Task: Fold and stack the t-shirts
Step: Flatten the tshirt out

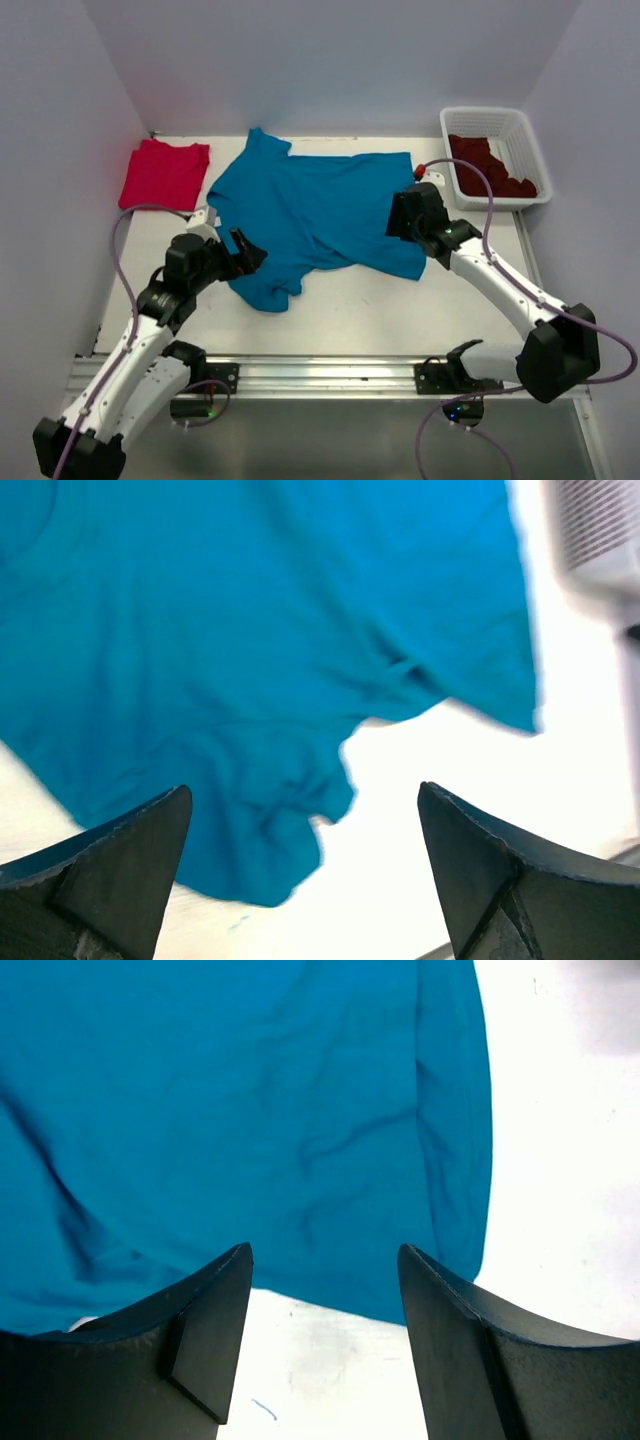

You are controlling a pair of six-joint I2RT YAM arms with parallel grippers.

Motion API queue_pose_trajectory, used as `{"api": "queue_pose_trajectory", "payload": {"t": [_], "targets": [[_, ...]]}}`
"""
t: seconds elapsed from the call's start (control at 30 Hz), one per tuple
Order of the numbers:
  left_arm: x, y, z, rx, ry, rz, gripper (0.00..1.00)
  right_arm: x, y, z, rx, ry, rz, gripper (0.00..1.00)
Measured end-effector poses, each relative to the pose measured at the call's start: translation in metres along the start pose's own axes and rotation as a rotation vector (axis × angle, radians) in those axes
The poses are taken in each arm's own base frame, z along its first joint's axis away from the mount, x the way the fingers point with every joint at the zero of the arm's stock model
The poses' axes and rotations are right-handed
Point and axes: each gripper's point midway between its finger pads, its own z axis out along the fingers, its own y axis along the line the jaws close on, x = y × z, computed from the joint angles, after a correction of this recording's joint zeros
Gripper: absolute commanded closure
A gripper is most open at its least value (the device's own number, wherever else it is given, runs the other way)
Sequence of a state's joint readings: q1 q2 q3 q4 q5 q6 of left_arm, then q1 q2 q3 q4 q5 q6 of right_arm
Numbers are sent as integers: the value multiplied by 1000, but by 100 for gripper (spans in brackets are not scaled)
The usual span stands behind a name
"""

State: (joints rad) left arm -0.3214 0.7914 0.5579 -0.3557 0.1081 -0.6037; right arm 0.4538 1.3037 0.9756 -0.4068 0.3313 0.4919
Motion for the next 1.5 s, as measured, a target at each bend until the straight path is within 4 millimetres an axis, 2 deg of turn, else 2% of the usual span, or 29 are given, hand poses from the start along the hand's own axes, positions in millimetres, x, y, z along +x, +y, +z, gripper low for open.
{"api": "queue_pose_trajectory", "payload": {"t": [0.1, 0.17, 0.23, 0.3, 0.37, 0.4, 0.47, 0.53, 0.7, 0.93, 1.13, 1.3, 1.5], "targets": [[-19, -22, -27, 95, -109, -72, 2, -2, -3, -14, -8, -12, 8, 36], [-19, -32, -38, 150, -128, -124, 3, -3, -4, -19, -9, -16, 10, 36], [-5, -33, -38, 175, -87, -176, 8, -1, -6, -20, -7, -13, 10, 36], [20, -28, -32, 173, 3, -235, 22, 2, -7, -20, -2, -5, 8, 35], [47, -20, -26, 151, 101, -274, 32, 6, -8, -19, 1, 4, 7, 36], [56, -17, -25, 137, 136, -284, 33, 8, -9, -18, 3, 8, 6, 35], [70, -9, -23, 96, 204, -281, 32, 12, -10, -18, 5, 17, 2, 35], [81, 0, -24, 39, 273, -250, 27, 14, -10, -18, 6, 22, 0, 35], [85, 11, -26, -29, 350, -151, 25, 19, -11, -16, 10, 33, -5, 35], [117, 26, -26, -75, 490, -136, 23, 26, -13, -12, 17, 47, -10, 35], [130, 17, -22, -38, 531, -159, 21, 32, -15, -9, 24, 60, -15, 35], [149, 10, -12, -36, 592, -176, 21, 32, -15, -9, 25, 57, -14, 35], [157, -4, 5, -27, 600, -189, 20, 37, -21, -8, 46, 64, -21, 35]]}}
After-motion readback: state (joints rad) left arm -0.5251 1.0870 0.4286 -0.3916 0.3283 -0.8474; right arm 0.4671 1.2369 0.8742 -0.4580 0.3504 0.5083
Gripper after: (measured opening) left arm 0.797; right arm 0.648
